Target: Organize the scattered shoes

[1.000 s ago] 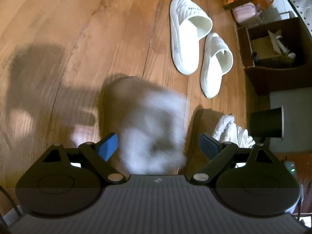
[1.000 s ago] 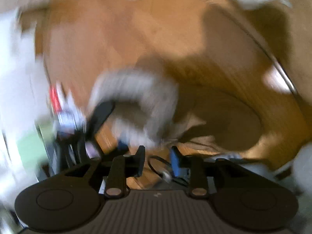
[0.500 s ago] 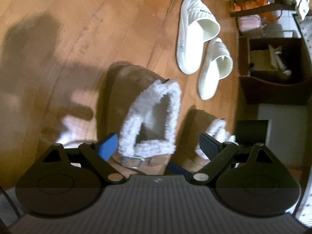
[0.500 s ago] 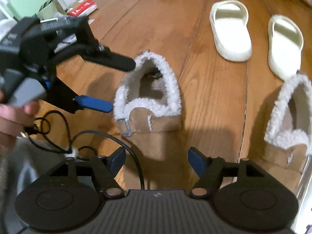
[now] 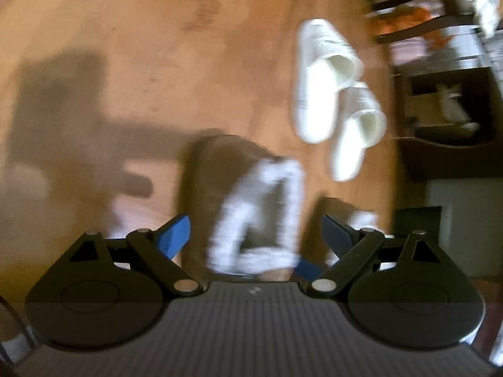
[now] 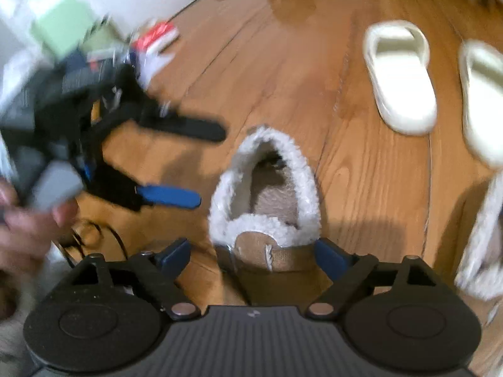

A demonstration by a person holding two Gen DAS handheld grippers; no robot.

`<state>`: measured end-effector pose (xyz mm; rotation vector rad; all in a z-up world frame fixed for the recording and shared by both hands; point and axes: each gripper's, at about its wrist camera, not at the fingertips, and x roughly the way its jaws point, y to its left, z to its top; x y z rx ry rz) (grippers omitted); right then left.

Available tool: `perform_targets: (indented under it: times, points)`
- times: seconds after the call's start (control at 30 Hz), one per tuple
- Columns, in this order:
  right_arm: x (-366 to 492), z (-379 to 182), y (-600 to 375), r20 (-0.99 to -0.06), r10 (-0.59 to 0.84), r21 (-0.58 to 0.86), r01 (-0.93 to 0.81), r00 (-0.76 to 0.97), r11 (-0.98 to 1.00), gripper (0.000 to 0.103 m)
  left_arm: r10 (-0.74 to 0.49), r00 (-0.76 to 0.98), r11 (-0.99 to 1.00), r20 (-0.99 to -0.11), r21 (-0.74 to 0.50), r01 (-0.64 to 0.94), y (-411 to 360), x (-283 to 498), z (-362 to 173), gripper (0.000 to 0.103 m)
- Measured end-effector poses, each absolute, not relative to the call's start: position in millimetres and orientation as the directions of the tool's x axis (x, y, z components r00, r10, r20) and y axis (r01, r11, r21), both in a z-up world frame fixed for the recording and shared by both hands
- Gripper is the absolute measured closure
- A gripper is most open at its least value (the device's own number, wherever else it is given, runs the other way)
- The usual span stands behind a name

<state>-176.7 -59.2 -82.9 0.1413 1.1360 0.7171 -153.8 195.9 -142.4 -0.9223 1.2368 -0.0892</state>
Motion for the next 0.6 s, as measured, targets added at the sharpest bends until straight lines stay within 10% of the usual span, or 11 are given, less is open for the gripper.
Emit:
perform_targets:
  times: [0.13,0.43,0.53,0.6]
  points:
    - [-160.2,-102.5,-84.2,-0.743,0.629,0.573,-0.269,0.229,0.775,0.015,-0.507,0.341,0.663,-0.792,-0.611,-0.433,195.1,-151.7,-148.0,0.012]
    - [-160.8,-121.4,-23.1,-0.846,0.474,0.326,-0.466,0.245,0.822,0.015,-0.45,0.409,0.66,-0.794,-0.604,-0.446,207.1,-158.1,-137.6,0.012]
    - [-160.0,-123.9,-13.9,-0.875,0.43,0.289,-0.474,0.222,0.832,0.058,-0.463,0.414,0.639,-0.784,-0.619,-0.457,211.5,-159.3,-139.7,0.012]
    - [-160.5,-124.4,-11.0,-0.895,0.387,0.245,-0.479,0.223,0.843,0.066,-0.475,0.403,0.633,-0.782,-0.622,-0.461,211.6,-159.1,-142.7,0.012]
